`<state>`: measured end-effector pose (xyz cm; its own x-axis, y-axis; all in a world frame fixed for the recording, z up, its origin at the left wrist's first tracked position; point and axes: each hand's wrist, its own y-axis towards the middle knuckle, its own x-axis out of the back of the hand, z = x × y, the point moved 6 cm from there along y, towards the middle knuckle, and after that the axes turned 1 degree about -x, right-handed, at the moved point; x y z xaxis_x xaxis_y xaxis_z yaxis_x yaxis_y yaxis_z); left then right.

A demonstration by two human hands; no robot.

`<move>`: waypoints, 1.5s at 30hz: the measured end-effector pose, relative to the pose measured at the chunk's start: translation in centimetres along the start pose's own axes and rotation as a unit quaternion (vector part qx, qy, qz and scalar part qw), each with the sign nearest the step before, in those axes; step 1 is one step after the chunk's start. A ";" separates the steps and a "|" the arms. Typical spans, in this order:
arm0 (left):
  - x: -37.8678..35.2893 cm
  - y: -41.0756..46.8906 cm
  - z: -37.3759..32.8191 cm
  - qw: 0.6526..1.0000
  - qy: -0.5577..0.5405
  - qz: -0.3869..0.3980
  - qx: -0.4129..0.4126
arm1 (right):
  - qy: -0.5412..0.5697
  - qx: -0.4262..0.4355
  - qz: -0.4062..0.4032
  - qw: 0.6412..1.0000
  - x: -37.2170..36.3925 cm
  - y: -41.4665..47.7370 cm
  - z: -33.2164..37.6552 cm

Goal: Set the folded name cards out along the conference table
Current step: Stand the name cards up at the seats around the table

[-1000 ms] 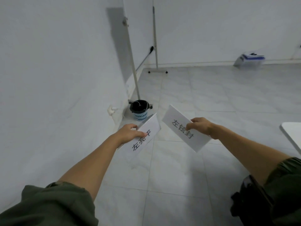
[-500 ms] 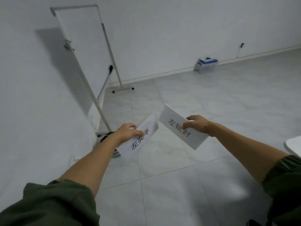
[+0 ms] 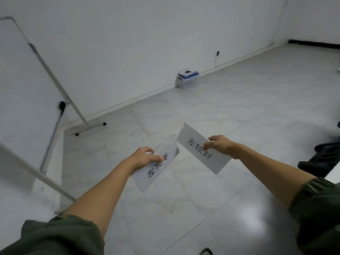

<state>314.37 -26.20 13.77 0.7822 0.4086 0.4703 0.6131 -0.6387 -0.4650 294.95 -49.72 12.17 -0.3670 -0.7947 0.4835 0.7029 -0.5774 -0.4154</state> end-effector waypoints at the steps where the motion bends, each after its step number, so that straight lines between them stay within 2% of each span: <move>1: 0.2 1.8 -1.5 1.000 0.002 0.004 -0.003 | 0.001 0.001 -0.002 1.000 1.1 1.6 0.7; 4: 0.8 9.2 -6.7 1.000 -0.017 0.001 -0.026 | 0.015 0.003 -0.022 1.000 5.8 7.9 2.3; 13: -3.1 27.2 -17.1 0.995 0.029 0.089 -0.034 | 0.037 -0.048 -0.062 0.996 16.1 20.6 0.3; 18: -6.7 39.9 -26.3 0.983 0.065 0.154 -0.079 | 0.059 -0.094 -0.128 0.985 25.0 28.2 -2.1; 24: -10.1 51.3 -38.3 0.958 0.130 0.213 -0.141 | 0.103 -0.128 -0.225 0.960 35.2 33.5 -3.1; 32: -24.2 61.3 -51.5 0.904 0.202 0.330 -0.183 | 0.164 -0.209 -0.301 0.916 46.5 36.1 -11.5; 39: -37.6 68.1 -61.6 0.867 0.253 0.378 -0.204 | 0.196 -0.235 -0.352 0.885 58.4 39.4 -18.9; 45: -49.0 71.3 -71.5 0.844 0.248 0.419 -0.224 | 0.229 -0.255 -0.396 0.852 69.1 39.6 -24.7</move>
<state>311.88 -138.34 11.20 0.7099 -0.5617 0.4249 -0.3235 -0.7960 -0.5117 282.38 -132.09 10.13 -0.8844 -0.0394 0.4651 -0.1902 -0.8795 -0.4362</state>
